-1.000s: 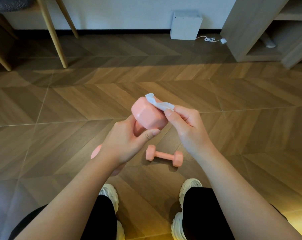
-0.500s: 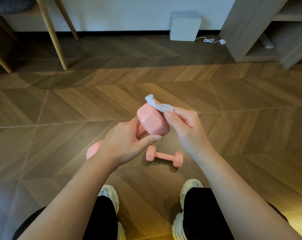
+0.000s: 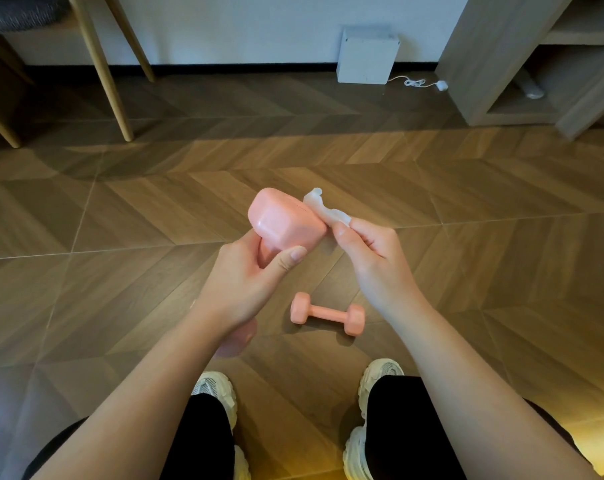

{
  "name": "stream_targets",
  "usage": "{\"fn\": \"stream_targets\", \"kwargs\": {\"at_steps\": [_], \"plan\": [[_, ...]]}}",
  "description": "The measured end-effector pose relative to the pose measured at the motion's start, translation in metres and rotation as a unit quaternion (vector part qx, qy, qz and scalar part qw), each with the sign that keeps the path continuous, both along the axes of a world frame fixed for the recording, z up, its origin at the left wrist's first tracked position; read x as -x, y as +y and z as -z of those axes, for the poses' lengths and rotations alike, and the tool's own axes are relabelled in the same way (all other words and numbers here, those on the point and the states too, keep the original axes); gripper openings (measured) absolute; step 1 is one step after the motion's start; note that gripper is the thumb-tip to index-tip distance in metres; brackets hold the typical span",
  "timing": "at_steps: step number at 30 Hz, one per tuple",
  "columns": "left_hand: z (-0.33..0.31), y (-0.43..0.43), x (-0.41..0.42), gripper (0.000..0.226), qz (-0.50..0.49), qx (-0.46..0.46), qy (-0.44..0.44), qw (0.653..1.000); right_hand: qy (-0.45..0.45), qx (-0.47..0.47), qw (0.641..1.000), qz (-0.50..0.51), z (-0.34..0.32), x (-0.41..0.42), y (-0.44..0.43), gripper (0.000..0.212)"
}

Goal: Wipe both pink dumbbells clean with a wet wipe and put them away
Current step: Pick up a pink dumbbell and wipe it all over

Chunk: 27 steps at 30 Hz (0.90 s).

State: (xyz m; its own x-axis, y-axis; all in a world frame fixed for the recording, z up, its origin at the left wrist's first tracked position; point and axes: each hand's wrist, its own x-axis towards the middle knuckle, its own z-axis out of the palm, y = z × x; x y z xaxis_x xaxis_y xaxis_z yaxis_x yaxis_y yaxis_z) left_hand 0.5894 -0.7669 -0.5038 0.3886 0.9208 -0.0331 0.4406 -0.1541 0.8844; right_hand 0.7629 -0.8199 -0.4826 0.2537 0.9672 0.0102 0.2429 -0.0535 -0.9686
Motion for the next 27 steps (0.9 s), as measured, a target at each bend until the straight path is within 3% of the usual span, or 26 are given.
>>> {"fn": "stream_targets", "kwargs": {"at_steps": [4,8,10,14,17,20,24,27], "plan": [[-0.002,0.005,0.007,0.04,0.111,-0.1,0.089,0.985,0.022,0.007,1.0,0.017,0.005,-0.001,0.006,0.044],[0.006,0.003,0.004,0.056,0.144,-0.145,0.202,0.958,0.03,0.007,0.999,-0.016,0.005,-0.001,0.006,0.036],[0.01,0.002,-0.001,0.071,0.12,-0.12,0.229,0.959,0.016,0.003,0.999,-0.034,0.006,-0.003,0.004,0.056],[0.019,0.008,-0.006,0.069,0.057,-0.036,0.213,0.975,0.013,-0.007,0.999,-0.046,0.003,0.003,-0.001,0.04],[0.018,0.011,-0.004,0.051,-0.006,0.032,0.136,0.99,-0.019,0.028,0.999,-0.03,0.004,0.002,-0.004,0.039],[0.011,0.014,0.0,0.049,-0.053,0.066,0.059,0.995,-0.043,0.078,0.996,-0.031,0.006,0.004,-0.006,0.043],[0.003,0.021,0.007,0.053,-0.021,-0.024,0.119,0.992,0.065,0.148,0.987,0.007,0.013,0.013,-0.001,0.046],[0.003,0.024,0.014,0.069,0.015,-0.098,0.19,0.977,0.151,0.154,0.975,0.052,0.019,0.01,0.006,0.03]]}}
